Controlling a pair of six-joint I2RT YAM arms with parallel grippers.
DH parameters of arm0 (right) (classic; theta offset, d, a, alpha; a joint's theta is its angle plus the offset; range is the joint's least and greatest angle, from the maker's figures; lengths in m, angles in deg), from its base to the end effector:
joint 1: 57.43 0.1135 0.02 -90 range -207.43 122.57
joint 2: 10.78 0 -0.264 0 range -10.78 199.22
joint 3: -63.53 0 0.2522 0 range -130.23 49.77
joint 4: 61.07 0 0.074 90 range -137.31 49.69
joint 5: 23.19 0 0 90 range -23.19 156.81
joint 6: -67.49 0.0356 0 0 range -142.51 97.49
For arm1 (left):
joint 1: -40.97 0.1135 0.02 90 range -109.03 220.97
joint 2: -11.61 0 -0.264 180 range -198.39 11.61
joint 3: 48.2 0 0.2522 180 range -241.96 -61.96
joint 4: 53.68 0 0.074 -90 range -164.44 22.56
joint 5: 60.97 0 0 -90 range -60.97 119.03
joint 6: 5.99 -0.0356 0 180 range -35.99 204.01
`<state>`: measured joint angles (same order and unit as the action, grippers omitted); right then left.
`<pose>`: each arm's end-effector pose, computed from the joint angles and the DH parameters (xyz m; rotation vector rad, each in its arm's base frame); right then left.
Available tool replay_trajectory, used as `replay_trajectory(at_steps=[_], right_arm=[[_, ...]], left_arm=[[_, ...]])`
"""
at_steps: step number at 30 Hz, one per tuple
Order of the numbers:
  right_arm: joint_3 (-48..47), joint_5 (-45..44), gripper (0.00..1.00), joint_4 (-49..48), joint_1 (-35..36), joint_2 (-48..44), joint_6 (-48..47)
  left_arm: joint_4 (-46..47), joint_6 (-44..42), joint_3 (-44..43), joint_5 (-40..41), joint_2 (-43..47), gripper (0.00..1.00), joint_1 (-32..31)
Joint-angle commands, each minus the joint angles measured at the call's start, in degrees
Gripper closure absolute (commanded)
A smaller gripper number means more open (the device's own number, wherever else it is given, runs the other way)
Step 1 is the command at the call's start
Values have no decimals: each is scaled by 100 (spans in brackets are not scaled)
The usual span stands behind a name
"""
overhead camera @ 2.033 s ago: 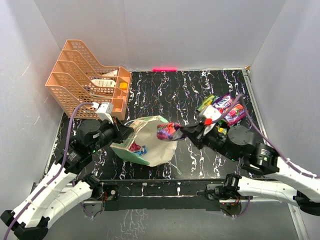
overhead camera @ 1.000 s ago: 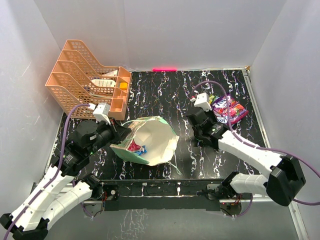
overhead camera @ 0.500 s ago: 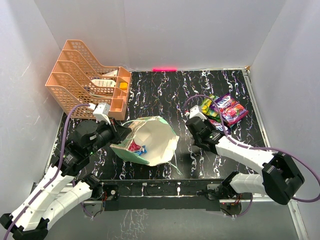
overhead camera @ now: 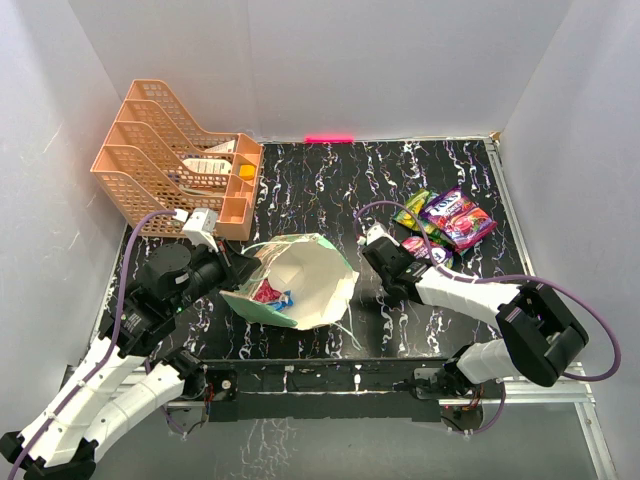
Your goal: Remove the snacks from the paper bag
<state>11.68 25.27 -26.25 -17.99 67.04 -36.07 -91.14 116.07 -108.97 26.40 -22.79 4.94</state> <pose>0.2005 0.1343 0.1733 -0.8564 2.2479 -0.7452 0.1087 -0.0811 0.3536 0.0992 1.8512 -0.8893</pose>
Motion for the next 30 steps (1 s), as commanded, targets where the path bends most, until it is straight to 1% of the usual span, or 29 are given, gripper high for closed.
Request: replay_trajectory(at_steps=[1, 4, 9, 13, 15, 17, 19, 20, 21, 22, 23, 26, 28, 30], right_arm=[[38, 567, 93, 434, 0, 183, 86], [62, 624, 93, 572, -2, 137, 27], [192, 352, 93, 764, 2, -211, 22], [461, 611, 93, 666, -1, -714, -410], [530, 504, 93, 615, 2, -873, -461], [554, 476, 93, 570, -6, -924, -461], [587, 667, 92, 485, -7, -879, -512], [560, 707, 88, 490, 1, -822, -515], [524, 686, 80, 520, -2, -773, -487], [487, 662, 67, 553, 2, -759, -455], [452, 725, 61, 605, 2, -787, -421], [362, 1029, 50, 680, 6, -1088, -436], [272, 1191, 46, 733, 11, -1401, -456], [117, 1661, 43, 828, 17, -1802, -492]], left_arm=[[-139, -132, -213, -27, 49, 100, -8], [-148, -144, -211, -25, 42, 100, -9], [-136, -135, -200, -35, 14, 100, -7], [-103, -134, -185, -72, -52, 100, -8], [-82, -130, -176, -88, -87, 100, -9], [-67, -113, -177, -107, -102, 100, -8], [-33, -112, -148, -118, -99, 100, -5], [-17, -115, -118, -115, -86, 100, -9], [-8, -110, -102, -115, -78, 100, -9], [-3, -92, -90, -115, -77, 100, -14], [-1, -74, -83, -127, -72, 100, -9], [45, -52, -26, -199, -52, 100, -8], [82, -63, 11, -232, -50, 100, -9], [183, -75, 45, -339, -86, 100, -8]])
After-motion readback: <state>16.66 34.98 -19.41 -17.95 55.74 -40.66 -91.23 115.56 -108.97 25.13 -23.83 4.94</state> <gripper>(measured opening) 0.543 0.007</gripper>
